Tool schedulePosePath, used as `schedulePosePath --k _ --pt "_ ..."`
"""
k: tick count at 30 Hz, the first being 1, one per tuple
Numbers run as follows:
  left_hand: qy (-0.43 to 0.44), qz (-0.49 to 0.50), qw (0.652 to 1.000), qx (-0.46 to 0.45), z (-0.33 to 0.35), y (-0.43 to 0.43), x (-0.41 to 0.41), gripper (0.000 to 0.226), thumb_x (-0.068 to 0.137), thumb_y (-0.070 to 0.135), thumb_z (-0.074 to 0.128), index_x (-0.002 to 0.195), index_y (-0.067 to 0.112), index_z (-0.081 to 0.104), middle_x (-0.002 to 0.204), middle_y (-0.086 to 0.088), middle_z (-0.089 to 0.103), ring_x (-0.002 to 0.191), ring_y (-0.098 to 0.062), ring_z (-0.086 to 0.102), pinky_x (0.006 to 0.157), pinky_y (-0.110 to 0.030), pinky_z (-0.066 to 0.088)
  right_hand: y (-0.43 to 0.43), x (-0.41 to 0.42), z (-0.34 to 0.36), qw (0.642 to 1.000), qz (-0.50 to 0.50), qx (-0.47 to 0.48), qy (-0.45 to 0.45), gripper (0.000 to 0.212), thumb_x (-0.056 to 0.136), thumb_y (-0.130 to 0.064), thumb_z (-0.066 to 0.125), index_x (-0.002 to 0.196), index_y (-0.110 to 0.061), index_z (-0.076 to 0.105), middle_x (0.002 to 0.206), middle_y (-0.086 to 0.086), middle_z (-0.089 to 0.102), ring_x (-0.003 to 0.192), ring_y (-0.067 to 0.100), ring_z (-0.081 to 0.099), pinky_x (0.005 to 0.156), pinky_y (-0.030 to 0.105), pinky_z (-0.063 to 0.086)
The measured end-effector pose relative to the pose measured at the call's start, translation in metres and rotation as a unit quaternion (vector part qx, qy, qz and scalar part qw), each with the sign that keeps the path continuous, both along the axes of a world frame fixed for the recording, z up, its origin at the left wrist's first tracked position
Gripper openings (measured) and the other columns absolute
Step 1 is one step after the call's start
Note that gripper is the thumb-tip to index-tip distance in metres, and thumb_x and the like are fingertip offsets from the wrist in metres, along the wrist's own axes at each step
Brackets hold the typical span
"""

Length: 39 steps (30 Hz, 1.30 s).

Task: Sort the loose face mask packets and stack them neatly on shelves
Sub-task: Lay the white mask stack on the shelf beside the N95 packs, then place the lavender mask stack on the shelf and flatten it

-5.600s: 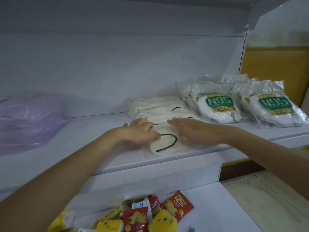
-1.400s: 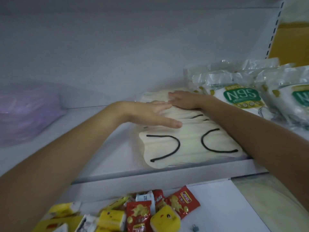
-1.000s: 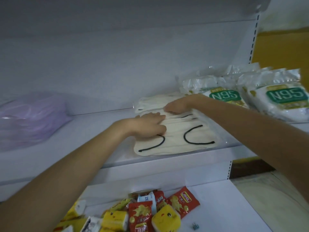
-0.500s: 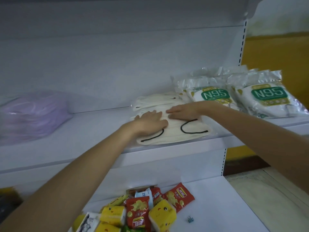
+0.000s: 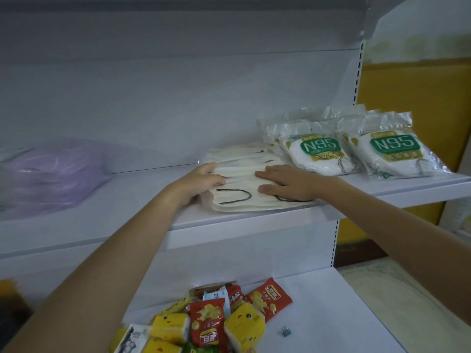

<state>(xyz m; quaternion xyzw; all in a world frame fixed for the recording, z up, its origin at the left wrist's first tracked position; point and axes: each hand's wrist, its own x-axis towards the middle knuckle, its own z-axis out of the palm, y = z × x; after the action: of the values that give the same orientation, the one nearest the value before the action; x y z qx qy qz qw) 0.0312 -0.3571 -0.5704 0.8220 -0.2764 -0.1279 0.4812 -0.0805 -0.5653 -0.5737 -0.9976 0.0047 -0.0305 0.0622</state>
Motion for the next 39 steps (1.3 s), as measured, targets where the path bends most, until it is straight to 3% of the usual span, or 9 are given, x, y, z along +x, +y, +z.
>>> schedulePosePath --k 3,7,11,17,24,27,31,35,39 --pt "0.024 -0.022 0.999 -0.032 -0.003 0.007 -0.003 0.072 0.083 0.031 0.069 0.146 0.025 0.033 0.139 0.006 0.042 0.128 -0.007 0.038 0.096 -0.019 0.026 0.0 0.0 0.007 1.0 -0.008 -0.011 -0.011 0.064 0.09 -0.063 0.028 0.148 -0.036 0.018 0.158 -0.001 0.012 0.145 0.016 0.008 0.117 0.036 0.004" --pt "-0.092 -0.025 0.99 0.103 -0.005 0.003 -0.008 0.074 0.082 0.046 0.067 0.144 0.02 0.036 0.151 0.002 0.032 0.14 -0.016 0.026 0.115 -0.03 0.022 -0.002 -0.005 0.006 1.0 0.001 0.012 -0.01 0.06 0.092 -0.059 0.031 0.147 -0.034 0.023 0.157 -0.005 0.015 0.144 0.012 0.012 0.115 0.03 0.005" --pt "-0.148 0.005 0.983 0.104 -0.005 -0.001 -0.014 0.052 0.085 0.048 0.062 0.13 0.024 0.049 0.137 -0.004 0.041 0.139 -0.023 0.024 0.101 -0.024 0.024 -0.007 -0.007 0.003 0.996 0.006 0.087 -0.029 0.059 0.092 -0.057 0.035 0.146 -0.033 0.028 0.155 -0.009 0.021 0.142 0.01 0.018 0.112 0.025 0.008" --pt "-0.059 -0.006 0.998 0.02 -0.005 0.003 -0.011 0.071 0.087 0.047 0.06 0.147 0.025 0.031 0.159 0.003 0.006 0.145 -0.011 0.009 0.115 -0.031 0.01 -0.028 0.01 0.019 0.975 -0.026 0.217 -0.043 0.044 0.101 -0.041 0.026 0.144 -0.035 0.029 0.152 -0.008 0.028 0.14 0.016 0.025 0.113 0.033 0.017" --pt "-0.113 -0.026 0.989 0.089 -0.006 0.003 -0.016 0.066 0.084 0.045 0.064 0.142 0.026 0.038 0.152 -0.003 0.024 0.142 -0.017 0.017 0.106 -0.026 0.018 -0.018 0.046 0.028 0.987 -0.105 0.098 0.07 0.045 0.101 -0.039 0.019 0.123 -0.016 0.051 0.135 0.002 0.047 0.122 0.021 0.042 0.111 0.039 0.024" --pt "-0.105 -0.034 0.988 0.105 -0.007 0.001 -0.015 0.074 0.083 0.047 0.065 0.145 0.024 0.033 0.154 -0.001 0.023 0.142 -0.016 0.019 0.109 -0.026 0.019 -0.016 0.047 0.034 0.987 -0.08 0.125 0.059 0.046 0.103 -0.03 0.024 0.14 -0.005 0.035 0.148 0.013 0.033 0.135 0.029 0.03 0.105 0.028 0.022" --pt "-0.1 -0.023 0.99 0.094 -0.008 -0.001 -0.014 0.07 0.082 0.044 0.067 0.142 0.024 0.038 0.142 0.007 0.037 0.136 -0.014 0.029 0.096 -0.019 0.023 -0.009 0.04 0.047 0.99 0.001 0.132 0.049 0.059 0.093 -0.054 0.037 0.147 -0.036 0.02 0.156 -0.01 0.015 0.144 0.014 0.012 0.117 0.036 0.004" --pt "-0.109 -0.023 0.988 0.107 -0.007 -0.005 -0.014 0.058 0.083 0.042 0.066 0.134 0.023 0.046 0.117 0.01 0.036 0.129 -0.013 0.035 0.083 -0.014 0.023 -0.001 0.032 0.027 0.994 0.045 0.026 0.097 0.069 0.088 -0.059 0.042 0.148 -0.038 0.015 0.157 -0.011 0.009 0.144 0.011 0.005 0.115 0.035 0.004" --pt "-0.111 -0.019 0.99 0.081 -0.009 -0.008 -0.006 0.059 0.085 0.04 0.064 0.137 0.021 0.044 0.139 0.001 0.034 0.138 -0.015 0.026 0.088 -0.013 0.02 0.002 0.029 0.023 0.995 0.042 0.043 0.085 0.066 0.091 -0.055 0.043 0.148 -0.037 0.014 0.158 -0.009 0.007 0.145 0.01 0.003 0.115 0.033 0.003"
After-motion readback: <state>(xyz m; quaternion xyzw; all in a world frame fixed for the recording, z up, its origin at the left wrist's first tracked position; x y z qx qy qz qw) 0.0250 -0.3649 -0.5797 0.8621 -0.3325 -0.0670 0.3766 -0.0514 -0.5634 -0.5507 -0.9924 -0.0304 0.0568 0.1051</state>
